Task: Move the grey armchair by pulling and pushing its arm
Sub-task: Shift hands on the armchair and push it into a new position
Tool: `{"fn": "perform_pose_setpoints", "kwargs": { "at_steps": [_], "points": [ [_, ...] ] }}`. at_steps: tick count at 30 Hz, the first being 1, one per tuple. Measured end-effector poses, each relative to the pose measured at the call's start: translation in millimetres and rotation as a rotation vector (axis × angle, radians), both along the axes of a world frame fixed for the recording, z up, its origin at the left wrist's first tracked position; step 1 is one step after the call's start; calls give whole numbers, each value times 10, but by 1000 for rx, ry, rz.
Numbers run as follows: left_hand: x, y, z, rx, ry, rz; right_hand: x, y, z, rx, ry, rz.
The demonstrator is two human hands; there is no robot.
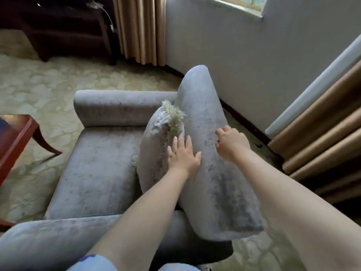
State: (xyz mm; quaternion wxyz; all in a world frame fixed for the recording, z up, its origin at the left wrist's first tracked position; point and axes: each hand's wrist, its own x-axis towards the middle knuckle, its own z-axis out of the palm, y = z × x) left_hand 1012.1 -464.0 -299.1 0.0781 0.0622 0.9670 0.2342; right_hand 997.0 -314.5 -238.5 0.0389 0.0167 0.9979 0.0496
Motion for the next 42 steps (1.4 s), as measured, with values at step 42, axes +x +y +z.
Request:
{"fn": "perform_pose_setpoints", "kwargs": {
  "at_steps": [42],
  "points": [
    [-1641, 1782, -195, 54, -473, 1088, -2802, 1039, -216, 1, -259, 856]
  ]
}}
